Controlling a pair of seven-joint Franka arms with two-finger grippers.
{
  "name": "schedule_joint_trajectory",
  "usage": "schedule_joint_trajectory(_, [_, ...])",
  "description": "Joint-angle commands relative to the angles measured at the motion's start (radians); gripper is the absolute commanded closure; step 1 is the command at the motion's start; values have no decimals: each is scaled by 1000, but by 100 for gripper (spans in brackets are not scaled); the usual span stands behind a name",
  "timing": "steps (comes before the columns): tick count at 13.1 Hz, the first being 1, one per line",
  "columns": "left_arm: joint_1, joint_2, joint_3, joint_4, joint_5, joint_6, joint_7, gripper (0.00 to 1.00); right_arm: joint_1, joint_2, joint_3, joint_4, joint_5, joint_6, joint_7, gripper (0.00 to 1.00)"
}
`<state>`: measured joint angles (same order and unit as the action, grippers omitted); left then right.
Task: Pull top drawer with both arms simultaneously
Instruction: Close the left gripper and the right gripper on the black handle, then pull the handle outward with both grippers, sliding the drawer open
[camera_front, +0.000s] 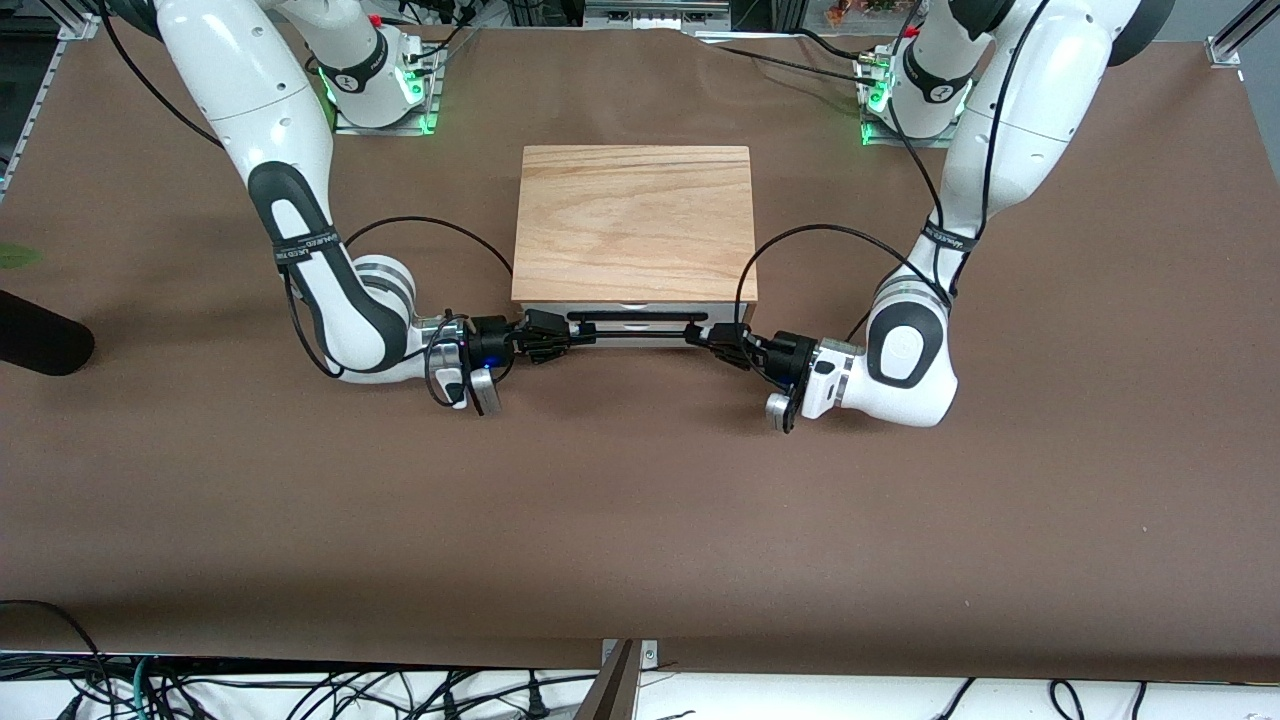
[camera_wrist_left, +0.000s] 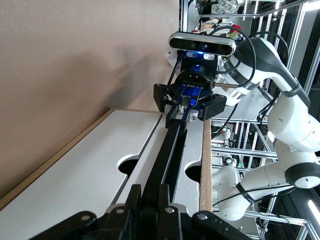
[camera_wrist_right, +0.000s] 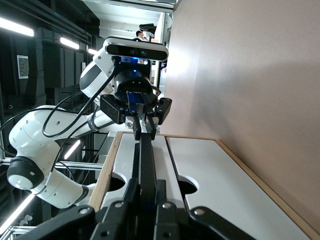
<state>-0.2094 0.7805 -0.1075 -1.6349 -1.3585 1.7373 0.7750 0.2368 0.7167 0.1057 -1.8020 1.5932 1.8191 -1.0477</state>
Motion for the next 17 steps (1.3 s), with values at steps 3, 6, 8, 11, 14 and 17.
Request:
schedule_joint_trajectory(3, [-2, -4, -3, 9, -30, -5, 3, 96, -4, -11, 3, -8, 14, -4, -3, 100])
schedule_joint_trajectory(6, [-2, 0, -3, 15, -24, -5, -6, 96, -2, 6, 3, 0, 45, 2, -3, 100])
schedule_joint_trajectory(8, [-2, 11, -1, 49, -21, -5, -13, 96, -5, 27, 2, 24, 44, -3, -3, 100])
schedule_joint_trajectory(11, [-2, 26, -1, 87, -19, -2, -13, 96, -7, 46, 2, 62, 45, 2, 12, 100])
schedule_joint_trajectory(14, [-1, 39, 2, 130, -17, -1, -16, 96, -13, 69, 0, 104, 47, 5, 20, 100])
schedule_joint_trajectory(17, [-1, 63, 2, 185, -17, 33, -20, 96, -16, 102, -1, 156, 47, 8, 37, 100])
